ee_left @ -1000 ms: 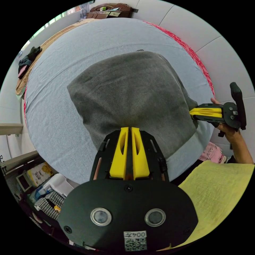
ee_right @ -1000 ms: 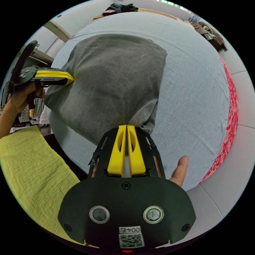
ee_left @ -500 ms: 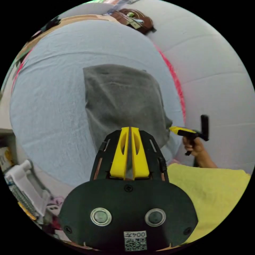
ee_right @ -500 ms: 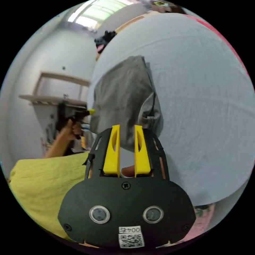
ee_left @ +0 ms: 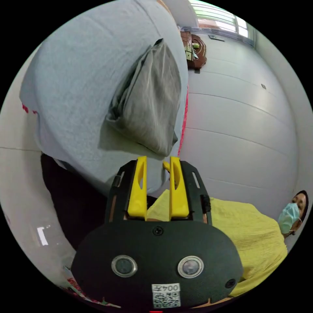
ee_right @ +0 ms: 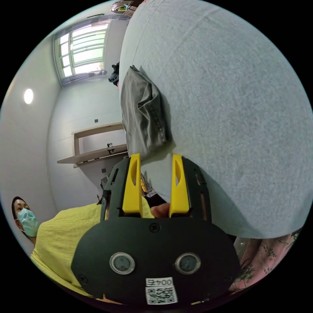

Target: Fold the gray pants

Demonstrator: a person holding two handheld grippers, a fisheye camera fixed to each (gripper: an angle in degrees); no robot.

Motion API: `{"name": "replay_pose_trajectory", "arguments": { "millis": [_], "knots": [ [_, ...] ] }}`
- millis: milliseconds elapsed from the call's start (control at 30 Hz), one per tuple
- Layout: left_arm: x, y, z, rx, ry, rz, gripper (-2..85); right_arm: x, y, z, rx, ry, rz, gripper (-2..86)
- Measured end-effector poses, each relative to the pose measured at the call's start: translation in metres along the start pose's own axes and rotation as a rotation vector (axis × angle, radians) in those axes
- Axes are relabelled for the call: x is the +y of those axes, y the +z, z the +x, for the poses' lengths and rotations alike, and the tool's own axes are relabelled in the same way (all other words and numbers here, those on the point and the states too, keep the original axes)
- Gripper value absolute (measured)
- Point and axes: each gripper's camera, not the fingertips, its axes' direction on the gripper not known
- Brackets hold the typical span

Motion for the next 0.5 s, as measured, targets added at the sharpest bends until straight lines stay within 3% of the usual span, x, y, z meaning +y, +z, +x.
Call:
{"name": "replay_pose_trajectory", "arguments": {
  "millis": [233, 500],
  "knots": [
    [-0.012, -0.014, -0.006, 0.071, -0.102, 0.02, 17.7, -0.033, 0.011, -0.003, -0.047, 0.033, -0.009, 12.9],
    [-0.023, -0.022, 0.01, 0.157, -0.123, 0.005, 22.7, -0.041, 0.016, -0.033, -0.026, 0.082, 0.031, 4.6]
  ]
}}
